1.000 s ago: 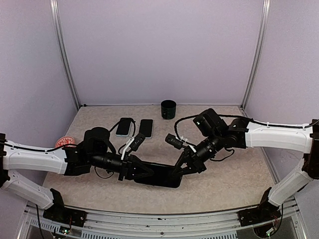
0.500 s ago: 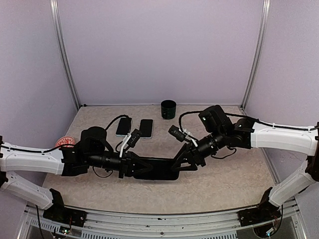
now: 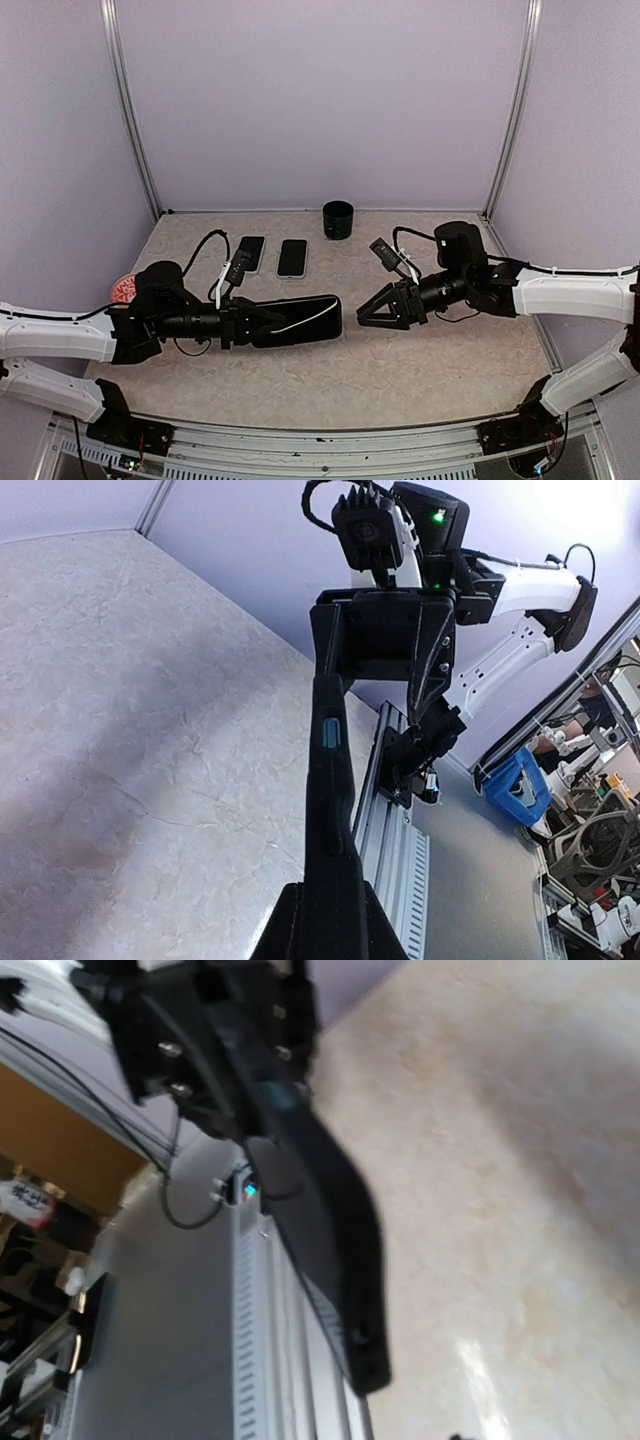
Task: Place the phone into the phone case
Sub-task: Press the bottom right corner of the phone case, then press the bottom left corner of the phone case.
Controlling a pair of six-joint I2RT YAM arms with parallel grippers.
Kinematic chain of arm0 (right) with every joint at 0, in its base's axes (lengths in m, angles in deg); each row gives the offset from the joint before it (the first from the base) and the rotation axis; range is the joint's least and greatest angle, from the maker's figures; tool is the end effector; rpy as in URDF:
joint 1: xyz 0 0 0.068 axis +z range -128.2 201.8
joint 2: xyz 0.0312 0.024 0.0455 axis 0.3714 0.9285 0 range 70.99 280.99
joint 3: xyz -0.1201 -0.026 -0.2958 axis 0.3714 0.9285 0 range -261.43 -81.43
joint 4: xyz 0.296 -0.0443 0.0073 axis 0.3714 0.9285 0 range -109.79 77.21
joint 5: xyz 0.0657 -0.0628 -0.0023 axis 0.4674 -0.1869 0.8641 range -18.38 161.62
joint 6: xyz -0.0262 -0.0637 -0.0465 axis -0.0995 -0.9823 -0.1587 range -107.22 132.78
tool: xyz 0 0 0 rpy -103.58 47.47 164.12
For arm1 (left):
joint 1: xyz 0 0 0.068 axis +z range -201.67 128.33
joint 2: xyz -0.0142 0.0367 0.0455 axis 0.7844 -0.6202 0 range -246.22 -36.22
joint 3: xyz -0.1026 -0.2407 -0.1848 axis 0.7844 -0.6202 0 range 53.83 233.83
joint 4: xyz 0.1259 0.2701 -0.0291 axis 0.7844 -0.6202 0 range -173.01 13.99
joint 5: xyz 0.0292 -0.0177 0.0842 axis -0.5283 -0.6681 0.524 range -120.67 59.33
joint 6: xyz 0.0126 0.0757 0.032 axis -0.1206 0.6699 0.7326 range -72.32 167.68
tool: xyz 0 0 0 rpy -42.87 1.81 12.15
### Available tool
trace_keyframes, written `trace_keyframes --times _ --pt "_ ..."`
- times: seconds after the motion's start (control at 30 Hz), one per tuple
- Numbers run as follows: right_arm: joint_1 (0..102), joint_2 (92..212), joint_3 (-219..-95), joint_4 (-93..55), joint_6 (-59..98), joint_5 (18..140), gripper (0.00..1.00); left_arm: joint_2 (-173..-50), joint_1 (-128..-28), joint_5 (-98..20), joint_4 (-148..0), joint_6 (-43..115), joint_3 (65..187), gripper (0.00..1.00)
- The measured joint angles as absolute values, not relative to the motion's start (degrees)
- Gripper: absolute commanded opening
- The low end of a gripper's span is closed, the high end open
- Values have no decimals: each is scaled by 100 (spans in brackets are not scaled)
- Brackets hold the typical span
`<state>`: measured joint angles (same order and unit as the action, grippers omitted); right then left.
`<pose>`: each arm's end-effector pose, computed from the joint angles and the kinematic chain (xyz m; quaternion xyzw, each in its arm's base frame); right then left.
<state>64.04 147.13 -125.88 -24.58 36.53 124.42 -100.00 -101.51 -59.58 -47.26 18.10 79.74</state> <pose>0.2013 0.2608 0.2651 -0.3523 0.7160 0.5730 0.1868 0.1534 -0.2363 0.2448 0.2890 0.6970 -0.5474 0.3618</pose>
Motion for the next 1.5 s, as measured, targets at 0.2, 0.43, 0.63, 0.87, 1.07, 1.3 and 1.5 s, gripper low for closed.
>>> trace_keyframes --times 0.2,0.43,0.63,0.87,1.07,1.3,1.5 --pt "6454 14962 -12494 -3420 4243 12763 53 -10005 -10129 -5988 -4254 1550 7924 0" --pt "6694 15349 -12542 -3770 4471 12813 53 -10097 -10129 -6028 -3909 1408 7922 0" --pt "6764 15566 -12691 -3897 4562 12848 41 -10193 -10129 -6050 -3808 1353 7922 0" --pt "6852 15710 -12907 -3916 4549 12969 27 -10298 -10153 -6106 -3747 1346 7915 0" --pt "6867 15876 -12983 -3816 4503 12997 12 -10392 -10188 -6148 -3743 1384 7913 0" --pt "6856 15896 -12992 -3746 4121 13141 0 -10505 -10182 -6227 -3694 1183 7915 0" --pt "6854 15896 -12992 -3674 4064 13139 0 -10543 -10188 -6231 -3670 1178 7915 0"
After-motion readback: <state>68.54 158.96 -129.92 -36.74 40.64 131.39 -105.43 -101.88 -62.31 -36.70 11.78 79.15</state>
